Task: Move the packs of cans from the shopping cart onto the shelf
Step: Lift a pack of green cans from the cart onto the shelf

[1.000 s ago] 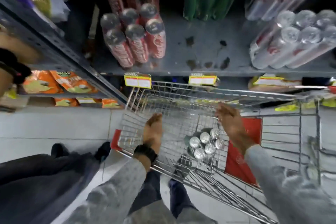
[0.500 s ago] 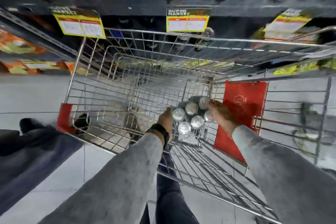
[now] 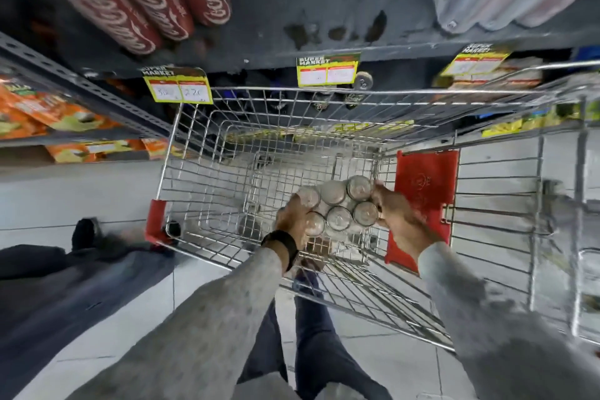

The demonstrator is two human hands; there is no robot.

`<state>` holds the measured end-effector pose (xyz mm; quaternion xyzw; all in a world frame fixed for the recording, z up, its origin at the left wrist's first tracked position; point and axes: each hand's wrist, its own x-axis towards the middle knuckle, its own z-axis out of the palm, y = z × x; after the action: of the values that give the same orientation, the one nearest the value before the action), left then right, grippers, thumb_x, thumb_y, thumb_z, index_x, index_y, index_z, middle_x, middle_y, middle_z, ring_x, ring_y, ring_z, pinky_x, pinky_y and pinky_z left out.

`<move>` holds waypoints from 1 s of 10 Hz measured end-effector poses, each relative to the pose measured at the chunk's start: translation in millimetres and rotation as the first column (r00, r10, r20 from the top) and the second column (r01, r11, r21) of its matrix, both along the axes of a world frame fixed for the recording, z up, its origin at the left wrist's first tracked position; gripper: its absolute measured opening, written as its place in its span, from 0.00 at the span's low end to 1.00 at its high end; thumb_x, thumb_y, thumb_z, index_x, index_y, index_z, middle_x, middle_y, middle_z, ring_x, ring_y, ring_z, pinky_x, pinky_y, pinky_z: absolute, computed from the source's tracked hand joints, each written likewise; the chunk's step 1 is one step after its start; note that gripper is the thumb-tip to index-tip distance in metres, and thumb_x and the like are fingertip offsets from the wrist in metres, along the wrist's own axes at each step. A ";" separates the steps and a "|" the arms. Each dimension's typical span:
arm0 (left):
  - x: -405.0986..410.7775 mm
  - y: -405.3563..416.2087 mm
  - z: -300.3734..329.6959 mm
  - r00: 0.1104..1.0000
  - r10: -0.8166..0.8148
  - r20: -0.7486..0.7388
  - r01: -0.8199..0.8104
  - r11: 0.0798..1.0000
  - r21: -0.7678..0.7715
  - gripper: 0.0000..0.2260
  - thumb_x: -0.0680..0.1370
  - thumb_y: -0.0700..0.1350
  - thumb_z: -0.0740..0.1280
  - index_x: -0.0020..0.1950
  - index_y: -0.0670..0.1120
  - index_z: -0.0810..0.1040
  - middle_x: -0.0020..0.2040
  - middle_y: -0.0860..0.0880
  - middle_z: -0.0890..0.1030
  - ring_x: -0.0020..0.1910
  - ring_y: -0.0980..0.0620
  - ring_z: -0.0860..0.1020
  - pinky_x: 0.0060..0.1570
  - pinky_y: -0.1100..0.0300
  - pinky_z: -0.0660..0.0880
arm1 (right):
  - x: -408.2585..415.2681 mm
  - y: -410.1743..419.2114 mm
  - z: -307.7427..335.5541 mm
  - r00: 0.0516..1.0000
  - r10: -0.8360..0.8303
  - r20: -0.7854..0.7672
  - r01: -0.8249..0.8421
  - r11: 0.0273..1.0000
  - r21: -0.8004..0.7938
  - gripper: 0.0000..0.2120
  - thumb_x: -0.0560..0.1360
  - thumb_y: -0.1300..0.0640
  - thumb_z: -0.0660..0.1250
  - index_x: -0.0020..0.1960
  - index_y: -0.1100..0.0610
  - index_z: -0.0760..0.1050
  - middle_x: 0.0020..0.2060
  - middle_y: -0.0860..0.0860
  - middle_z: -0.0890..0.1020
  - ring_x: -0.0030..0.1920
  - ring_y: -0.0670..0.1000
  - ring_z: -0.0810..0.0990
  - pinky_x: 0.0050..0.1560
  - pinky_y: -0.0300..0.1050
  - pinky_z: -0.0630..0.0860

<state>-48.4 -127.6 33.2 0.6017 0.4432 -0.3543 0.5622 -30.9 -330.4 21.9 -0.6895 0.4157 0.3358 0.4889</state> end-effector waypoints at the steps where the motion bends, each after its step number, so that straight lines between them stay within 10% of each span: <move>1: 4.8 15.4 55.5 0.996 -0.073 0.054 0.067 0.992 0.107 0.20 0.82 0.59 0.56 0.59 0.50 0.82 0.65 0.43 0.82 0.58 0.45 0.82 0.60 0.49 0.78 | -6.4 7.1 43.7 0.999 -0.031 0.036 0.031 0.999 -0.018 0.29 0.82 0.40 0.61 0.73 0.59 0.73 0.75 0.63 0.75 0.74 0.66 0.74 0.74 0.68 0.70; 2: 11.1 30.0 113.9 0.984 -0.108 0.144 0.069 0.965 0.254 0.24 0.79 0.67 0.54 0.45 0.52 0.83 0.50 0.48 0.82 0.40 0.52 0.78 0.48 0.53 0.79 | -0.3 22.1 133.1 0.992 -0.024 0.125 0.023 1.000 0.006 0.12 0.85 0.53 0.60 0.64 0.53 0.79 0.72 0.61 0.78 0.64 0.61 0.81 0.64 0.59 0.81; 3: 22.2 45.6 164.2 0.972 -0.102 0.210 0.047 0.967 0.251 0.46 0.68 0.78 0.48 0.66 0.47 0.81 0.64 0.45 0.83 0.60 0.41 0.82 0.66 0.45 0.76 | 10.8 19.9 175.3 0.974 0.017 0.225 -0.018 1.000 0.006 0.11 0.83 0.49 0.63 0.60 0.47 0.82 0.62 0.54 0.85 0.56 0.53 0.84 0.58 0.54 0.82; 4: 44.6 59.0 212.8 0.927 -0.055 0.372 0.015 0.994 0.110 0.44 0.71 0.75 0.53 0.72 0.42 0.76 0.71 0.40 0.79 0.70 0.39 0.77 0.73 0.44 0.71 | 31.3 20.4 231.1 0.942 -0.074 0.327 0.051 0.996 0.079 0.17 0.81 0.41 0.63 0.58 0.52 0.83 0.54 0.52 0.87 0.51 0.52 0.84 0.52 0.50 0.80; 6: 115.2 67.9 270.6 0.809 -0.008 0.588 0.033 0.999 -0.031 0.26 0.74 0.70 0.52 0.36 0.53 0.80 0.42 0.49 0.79 0.49 0.49 0.75 0.56 0.51 0.73 | 108.1 25.8 300.5 0.858 -0.028 0.513 0.013 0.999 0.032 0.16 0.81 0.42 0.63 0.48 0.52 0.82 0.41 0.46 0.88 0.37 0.46 0.87 0.33 0.40 0.80; 8: 192.9 56.1 265.2 0.802 0.068 0.594 -0.031 0.997 -0.073 0.28 0.83 0.63 0.52 0.54 0.47 0.86 0.47 0.48 0.85 0.55 0.50 0.79 0.63 0.56 0.72 | 222.7 40.3 305.6 0.824 0.119 0.553 -0.081 0.992 -0.093 0.14 0.79 0.44 0.64 0.53 0.52 0.81 0.52 0.53 0.83 0.49 0.54 0.83 0.55 0.56 0.85; 9: 214.8 46.5 252.4 0.800 0.144 0.582 -0.082 0.988 -0.132 0.32 0.84 0.58 0.53 0.73 0.32 0.71 0.73 0.31 0.73 0.70 0.36 0.76 0.70 0.46 0.70 | 264.9 45.5 300.6 0.834 0.188 0.519 -0.126 0.980 -0.152 0.19 0.77 0.45 0.64 0.61 0.54 0.81 0.59 0.57 0.84 0.56 0.59 0.84 0.60 0.60 0.83; 10: 227.1 37.3 243.8 0.812 0.152 0.563 -0.085 0.986 -0.144 0.32 0.85 0.56 0.53 0.77 0.31 0.65 0.77 0.31 0.67 0.76 0.31 0.68 0.72 0.44 0.69 | 293.3 45.3 287.0 0.839 0.225 0.496 -0.156 0.972 -0.178 0.21 0.76 0.46 0.64 0.63 0.57 0.80 0.60 0.58 0.85 0.59 0.60 0.84 0.62 0.61 0.82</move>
<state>178.7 -90.3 277.0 0.6189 0.2701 -0.1458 0.7230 262.5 -285.1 308.9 -0.8221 0.2209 0.1594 0.4999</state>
